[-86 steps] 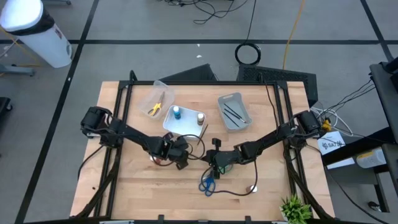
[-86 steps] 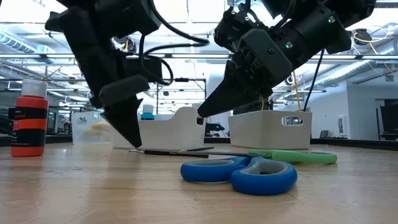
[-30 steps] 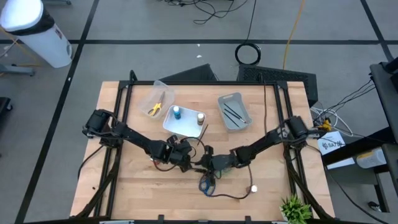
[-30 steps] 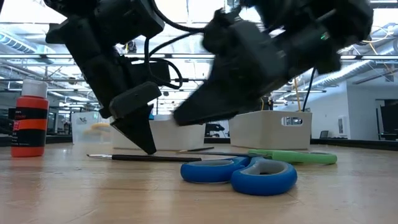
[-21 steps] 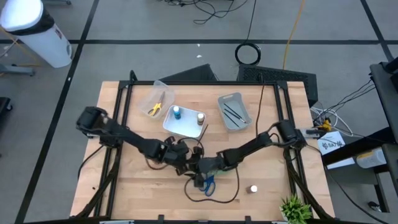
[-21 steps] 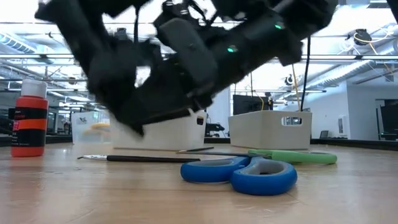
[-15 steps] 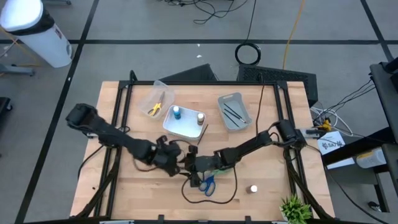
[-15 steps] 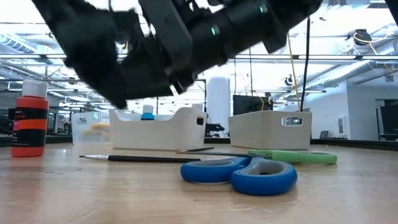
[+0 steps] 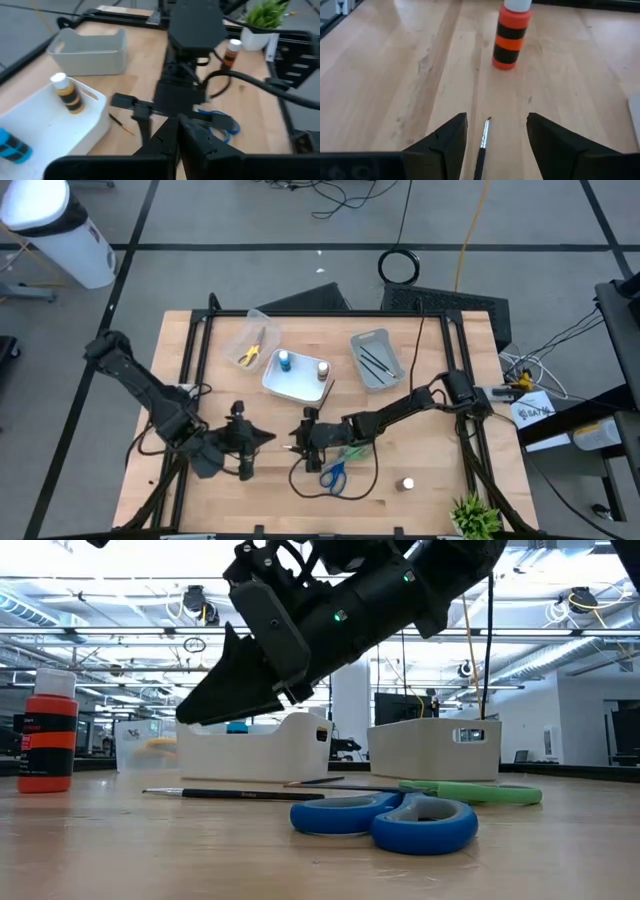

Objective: Pick & Place Paint Supplies
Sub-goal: Put the silver and black paintbrush into the gray bin

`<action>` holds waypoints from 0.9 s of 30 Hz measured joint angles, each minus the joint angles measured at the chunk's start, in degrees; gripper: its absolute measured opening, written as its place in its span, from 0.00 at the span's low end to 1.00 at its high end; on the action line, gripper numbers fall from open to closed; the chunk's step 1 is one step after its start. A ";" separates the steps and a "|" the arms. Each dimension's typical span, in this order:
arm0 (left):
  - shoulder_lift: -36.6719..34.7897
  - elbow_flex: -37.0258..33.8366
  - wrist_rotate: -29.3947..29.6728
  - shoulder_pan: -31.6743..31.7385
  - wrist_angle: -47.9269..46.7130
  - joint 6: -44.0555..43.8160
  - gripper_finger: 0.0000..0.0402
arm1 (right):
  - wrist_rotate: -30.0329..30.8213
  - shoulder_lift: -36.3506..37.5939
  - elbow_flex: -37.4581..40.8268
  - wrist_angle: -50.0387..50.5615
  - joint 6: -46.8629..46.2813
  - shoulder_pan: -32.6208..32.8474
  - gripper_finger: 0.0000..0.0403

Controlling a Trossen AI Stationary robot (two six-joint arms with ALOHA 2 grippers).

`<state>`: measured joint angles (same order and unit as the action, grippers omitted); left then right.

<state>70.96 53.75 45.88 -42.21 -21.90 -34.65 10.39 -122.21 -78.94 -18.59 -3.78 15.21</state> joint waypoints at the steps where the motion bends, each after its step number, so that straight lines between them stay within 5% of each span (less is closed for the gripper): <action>1: -0.04 -0.02 0.59 -0.28 -0.06 0.07 0.03 | -0.11 0.00 0.00 0.01 -0.01 -0.14 0.48; 12: -0.18 -0.02 0.64 0.52 0.41 0.03 0.09 | -4.24 -5.69 -4.16 0.11 0.44 -0.20 0.47; 18: -0.17 -0.02 0.62 0.47 0.53 -0.10 0.09 | -1.39 -11.82 -10.62 2.37 0.38 -0.13 0.46; 27: -0.15 -0.02 0.56 0.50 -1.20 -0.93 0.09 | -1.42 -12.55 -12.21 10.02 -3.35 -1.23 0.33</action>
<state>70.81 53.74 46.44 -41.71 -23.09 -35.59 8.97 -134.76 -91.15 -8.57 -7.13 13.97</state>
